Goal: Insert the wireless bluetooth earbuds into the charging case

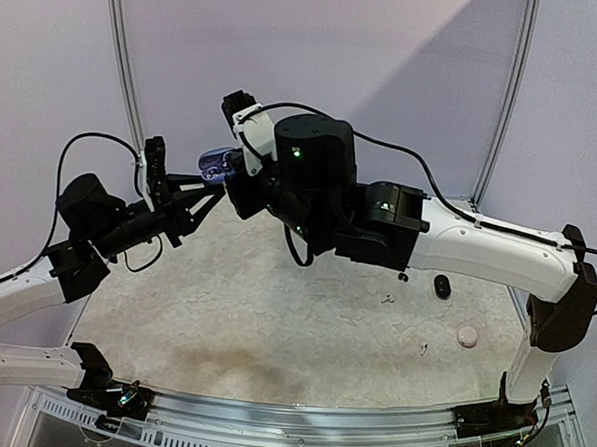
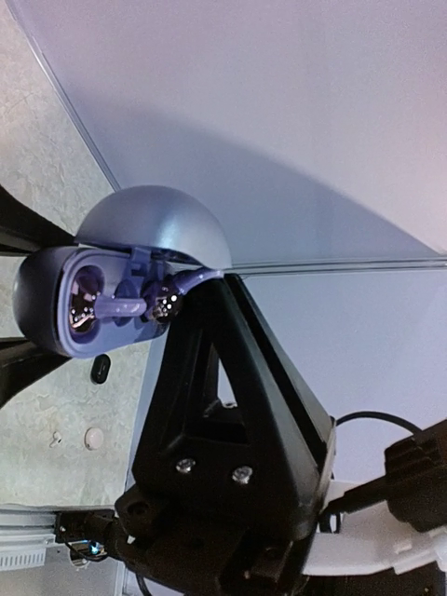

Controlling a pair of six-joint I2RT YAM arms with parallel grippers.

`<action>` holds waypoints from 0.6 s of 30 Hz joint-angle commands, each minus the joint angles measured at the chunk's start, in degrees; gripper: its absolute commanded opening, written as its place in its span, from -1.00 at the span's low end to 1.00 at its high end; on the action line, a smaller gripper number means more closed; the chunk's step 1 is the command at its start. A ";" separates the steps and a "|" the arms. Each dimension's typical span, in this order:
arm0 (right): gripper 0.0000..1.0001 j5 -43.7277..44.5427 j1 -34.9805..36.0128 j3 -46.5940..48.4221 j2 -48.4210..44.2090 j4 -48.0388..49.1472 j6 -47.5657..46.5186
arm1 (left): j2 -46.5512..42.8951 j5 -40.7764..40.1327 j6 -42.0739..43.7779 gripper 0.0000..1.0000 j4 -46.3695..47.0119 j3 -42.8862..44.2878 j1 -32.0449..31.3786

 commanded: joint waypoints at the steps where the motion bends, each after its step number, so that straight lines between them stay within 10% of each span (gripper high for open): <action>1: -1.00 2.21 0.33 -0.02 1.12 -0.20 -0.76 | -0.62 -0.69 0.48 -1.00 -0.05 1.11 -0.25; 18: -0.94 1.39 0.35 0.03 3.22 -1.09 -2.26 | -0.33 -1.33 -0.77 -1.00 0.54 1.51 -0.25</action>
